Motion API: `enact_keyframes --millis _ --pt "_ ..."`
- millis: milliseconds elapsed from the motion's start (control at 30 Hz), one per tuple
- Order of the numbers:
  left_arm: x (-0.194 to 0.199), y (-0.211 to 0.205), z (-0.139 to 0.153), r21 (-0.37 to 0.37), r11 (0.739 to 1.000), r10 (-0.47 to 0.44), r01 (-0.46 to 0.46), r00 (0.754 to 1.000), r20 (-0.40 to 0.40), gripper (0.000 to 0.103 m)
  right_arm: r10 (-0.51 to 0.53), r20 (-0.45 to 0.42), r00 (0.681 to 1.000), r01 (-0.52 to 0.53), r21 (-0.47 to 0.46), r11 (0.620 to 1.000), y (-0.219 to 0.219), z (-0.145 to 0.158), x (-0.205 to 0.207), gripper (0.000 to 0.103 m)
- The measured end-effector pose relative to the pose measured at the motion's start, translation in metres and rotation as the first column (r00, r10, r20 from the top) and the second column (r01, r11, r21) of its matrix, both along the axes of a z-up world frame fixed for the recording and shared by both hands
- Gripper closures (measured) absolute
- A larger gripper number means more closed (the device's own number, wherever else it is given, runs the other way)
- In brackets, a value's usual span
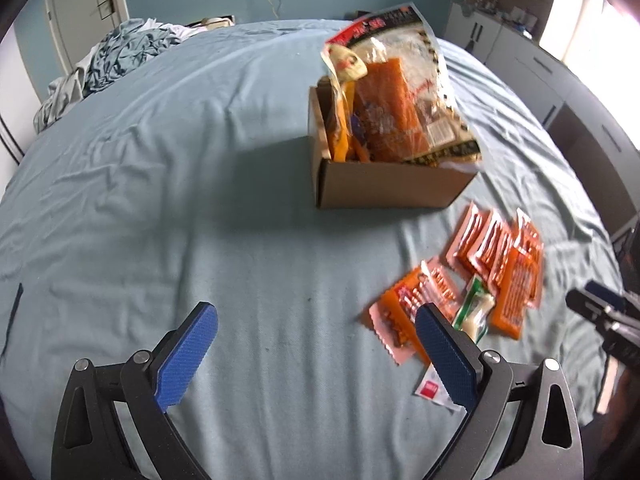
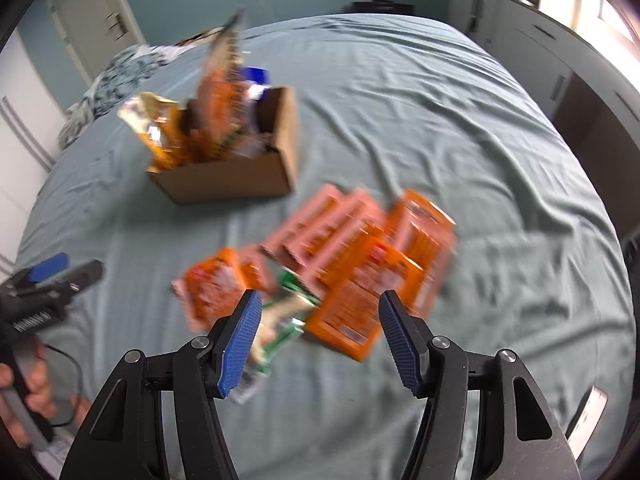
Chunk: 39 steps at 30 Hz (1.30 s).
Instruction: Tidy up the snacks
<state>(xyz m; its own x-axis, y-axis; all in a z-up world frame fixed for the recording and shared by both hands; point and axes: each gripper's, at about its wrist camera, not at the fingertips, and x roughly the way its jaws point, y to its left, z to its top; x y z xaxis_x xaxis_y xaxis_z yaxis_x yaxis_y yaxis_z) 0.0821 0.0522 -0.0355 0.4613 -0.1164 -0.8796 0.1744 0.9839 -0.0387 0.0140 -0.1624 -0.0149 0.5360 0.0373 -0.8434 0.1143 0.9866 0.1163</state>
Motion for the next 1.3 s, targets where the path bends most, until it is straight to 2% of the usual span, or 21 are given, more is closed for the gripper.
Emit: enact_keyframes --millis 33,67,100,133,233,300,400,567,733,833,967,1067,1100,1200,1233,1300 --pt "-0.001 -0.002 -0.003 0.01 1.0 -0.003 0.003 1.0 -0.002 0.002 -0.035 -0.027 0.999 0.033 -0.041 0.999 -0.003 -0.014 -0.003 0.043" --pt "-0.002 -0.005 -0.005 0.019 1.0 -0.007 0.007 1.0 -0.006 0.002 -0.072 -0.109 0.991 0.064 -0.078 0.995 -0.002 -0.03 0.002 0.043" --pt "-0.002 -0.007 -0.008 0.027 1.0 -0.01 0.01 1.0 -0.01 0.002 -0.059 -0.197 0.979 0.046 -0.069 0.997 0.001 -0.044 0.012 0.043" --pt "-0.003 -0.009 -0.009 0.034 0.999 -0.013 0.013 1.0 -0.016 0.002 -0.029 -0.223 0.974 0.024 -0.026 0.999 0.002 -0.048 0.018 0.043" --pt "-0.006 -0.019 -0.011 0.054 0.998 -0.044 0.044 0.999 0.0 0.002 -0.026 -0.204 0.979 0.038 0.054 0.998 0.004 -0.042 0.033 0.043" --pt "-0.008 -0.027 -0.014 0.104 0.992 -0.066 0.065 0.998 0.008 0.002 -0.017 -0.191 0.981 0.026 0.044 0.999 0.001 -0.043 0.036 0.043" --pt "-0.01 -0.036 -0.018 0.12 0.988 -0.1 0.099 0.995 -0.001 0.002 -0.041 -0.243 0.969 0.047 0.02 0.999 -0.006 -0.059 0.037 0.043" --pt "-0.011 -0.055 -0.028 0.178 0.972 -0.156 0.155 0.988 -0.008 0.002 -0.124 -0.239 0.963 0.172 0.192 0.966 -0.042 -0.069 0.046 0.043" --pt "-0.011 -0.065 -0.036 0.183 0.966 -0.18 0.183 0.983 -0.032 0.002 -0.146 -0.319 0.937 0.247 0.304 0.92 -0.056 -0.1 0.065 0.043" --pt "-0.012 -0.066 -0.04 0.195 0.962 -0.185 0.19 0.982 -0.04 0.002 -0.139 -0.307 0.942 0.222 0.256 0.941 -0.045 -0.103 0.08 0.042" --pt "-0.011 -0.065 -0.043 0.193 0.964 -0.178 0.184 0.983 -0.048 0.002 -0.111 -0.249 0.962 0.153 0.157 0.976 -0.019 -0.103 0.099 0.03" --pt "-0.009 -0.064 -0.043 0.184 0.967 -0.17 0.177 0.984 -0.053 0.002 -0.098 -0.217 0.971 0.129 0.134 0.983 -0.007 -0.102 0.103 0.031" --pt "-0.008 -0.064 -0.044 0.183 0.967 -0.168 0.176 0.984 -0.055 0.002 -0.088 -0.213 0.973 0.12 0.143 0.982 -0.005 -0.103 0.103 0.036" --pt "-0.006 -0.063 -0.046 0.181 0.968 -0.165 0.174 0.984 -0.062 0.002 -0.054 -0.196 0.979 0.096 0.213 0.972 -0.006 -0.1 0.098 0.062" --pt "-0.006 -0.063 -0.046 0.179 0.968 -0.164 0.173 0.984 -0.063 0.002 -0.05 -0.198 0.979 0.094 0.22 0.971 -0.005 -0.099 0.096 0.067" --pt "-0.007 -0.063 -0.046 0.179 0.969 -0.163 0.171 0.985 -0.062 0.002 -0.049 -0.192 0.98 0.094 0.231 0.968 -0.006 -0.095 0.091 0.069"
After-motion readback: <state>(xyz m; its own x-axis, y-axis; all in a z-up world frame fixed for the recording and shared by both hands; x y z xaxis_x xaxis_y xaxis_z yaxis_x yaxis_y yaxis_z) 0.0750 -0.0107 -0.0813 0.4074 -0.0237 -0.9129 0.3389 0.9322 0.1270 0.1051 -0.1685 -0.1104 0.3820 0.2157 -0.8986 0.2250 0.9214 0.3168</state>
